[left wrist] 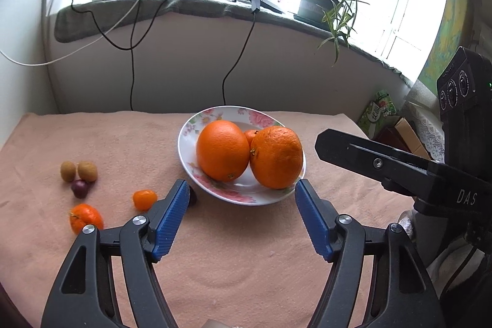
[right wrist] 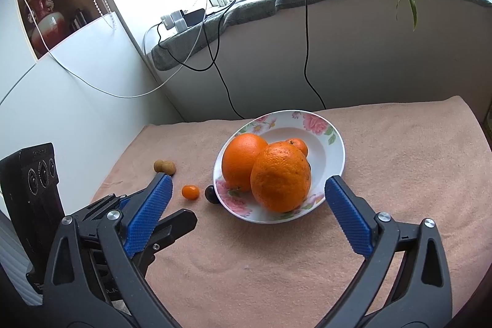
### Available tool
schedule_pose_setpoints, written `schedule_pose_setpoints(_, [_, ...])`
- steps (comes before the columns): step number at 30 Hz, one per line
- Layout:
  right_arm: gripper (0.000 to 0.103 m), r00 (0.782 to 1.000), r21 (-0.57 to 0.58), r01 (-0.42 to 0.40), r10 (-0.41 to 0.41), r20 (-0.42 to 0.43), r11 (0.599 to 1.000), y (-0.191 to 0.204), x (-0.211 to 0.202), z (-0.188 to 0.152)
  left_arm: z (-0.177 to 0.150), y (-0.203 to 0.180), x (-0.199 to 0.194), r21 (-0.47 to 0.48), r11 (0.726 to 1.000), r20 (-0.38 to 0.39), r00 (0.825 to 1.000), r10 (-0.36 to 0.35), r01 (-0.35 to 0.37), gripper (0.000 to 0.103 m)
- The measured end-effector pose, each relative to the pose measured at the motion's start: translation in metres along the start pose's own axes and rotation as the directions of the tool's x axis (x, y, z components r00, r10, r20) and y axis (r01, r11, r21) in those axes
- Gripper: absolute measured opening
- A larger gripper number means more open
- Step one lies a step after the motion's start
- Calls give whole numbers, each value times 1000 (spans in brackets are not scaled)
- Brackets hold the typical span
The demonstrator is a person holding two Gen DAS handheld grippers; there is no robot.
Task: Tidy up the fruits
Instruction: 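Move both open grippers toward the loose tangerine and small kumquat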
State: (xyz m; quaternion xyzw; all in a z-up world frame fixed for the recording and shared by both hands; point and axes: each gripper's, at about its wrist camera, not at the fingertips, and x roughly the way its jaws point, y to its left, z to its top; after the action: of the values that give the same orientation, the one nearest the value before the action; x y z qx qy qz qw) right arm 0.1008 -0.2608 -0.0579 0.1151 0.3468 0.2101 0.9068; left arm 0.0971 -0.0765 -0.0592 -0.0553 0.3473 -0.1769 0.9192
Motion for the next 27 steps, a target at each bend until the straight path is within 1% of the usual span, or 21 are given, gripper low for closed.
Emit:
schedule_pose_setpoints(3, [102, 1000, -20, 10, -10, -2, 1000, 6, 0, -4, -3, 5, -5, 1, 1000, 3, 1000, 15, -15, 74])
schedule_pose_setpoints(4, [102, 1000, -30, 17, -17, -1, 999, 9, 0, -6, -5, 8, -7, 2, 1000, 3, 1000, 20, -20, 77])
schedule_pose_setpoints(5, [102, 1000, -42, 25, -25, 0, 999, 12, -1, -7, -6, 11, -9, 0, 1000, 4, 1000, 26, -26, 78])
schedule_pose_setpoints(9, [102, 999, -81, 39, -39, -2, 996, 24, 0, -13, -12, 24, -15, -20, 999, -2, 999, 49, -49, 78])
schedule_pose_setpoints(14, [102, 1000, -102, 29, -29, 4, 994, 37, 0, -20, -22, 42, -24, -49, 995, -4, 996, 88, -88, 78])
schedule_pose_setpoints(22, [102, 1000, -165, -8, 6, -11, 986, 62, 5, -37, -43, 76, -40, -75, 984, -12, 987, 159, -159, 78])
schedule_pose_setpoints(27, [102, 999, -205, -28, 23, -26, 978, 79, 13, -46, -55, 94, -48, -100, 977, -24, 983, 184, -186, 78])
